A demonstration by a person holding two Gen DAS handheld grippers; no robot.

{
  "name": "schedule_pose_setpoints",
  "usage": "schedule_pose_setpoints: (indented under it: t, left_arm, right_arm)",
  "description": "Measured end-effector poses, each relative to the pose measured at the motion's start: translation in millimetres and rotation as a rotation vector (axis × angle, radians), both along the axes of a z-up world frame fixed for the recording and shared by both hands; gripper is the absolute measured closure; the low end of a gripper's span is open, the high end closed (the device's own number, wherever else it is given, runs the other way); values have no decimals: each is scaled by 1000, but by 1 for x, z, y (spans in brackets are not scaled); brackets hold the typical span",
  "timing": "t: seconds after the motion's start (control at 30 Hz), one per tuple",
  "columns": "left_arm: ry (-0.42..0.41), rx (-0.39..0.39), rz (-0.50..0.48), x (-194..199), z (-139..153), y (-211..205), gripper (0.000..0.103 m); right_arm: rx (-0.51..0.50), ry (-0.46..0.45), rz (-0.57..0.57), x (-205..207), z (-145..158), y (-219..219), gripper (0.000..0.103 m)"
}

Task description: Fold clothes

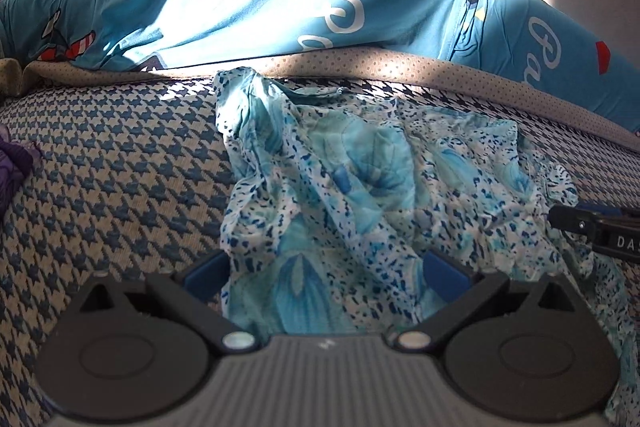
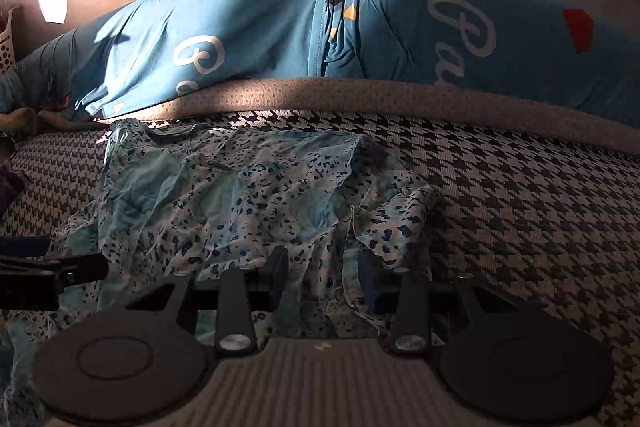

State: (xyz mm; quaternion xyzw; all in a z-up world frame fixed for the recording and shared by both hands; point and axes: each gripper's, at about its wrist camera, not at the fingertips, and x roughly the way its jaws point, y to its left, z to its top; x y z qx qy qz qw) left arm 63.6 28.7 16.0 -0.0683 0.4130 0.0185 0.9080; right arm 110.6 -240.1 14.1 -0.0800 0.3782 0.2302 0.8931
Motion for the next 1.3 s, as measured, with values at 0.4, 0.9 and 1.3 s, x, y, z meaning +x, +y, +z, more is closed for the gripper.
schedule_pose_setpoints:
  t: [0.4, 0.9, 1.3]
  left_arm:
    - [24, 29, -31, 7, -10, -18, 0]
    - [42, 29, -24, 9, -13, -18, 0]
    - [42, 19, -9, 9, -14, -16, 0]
  right_arm:
    - [-148, -65, 70, 2, -19, 2, 65]
    - [-169, -84, -6, 10, -19, -12, 65]
    - [-1, -51, -129, 31, -25, -22, 95]
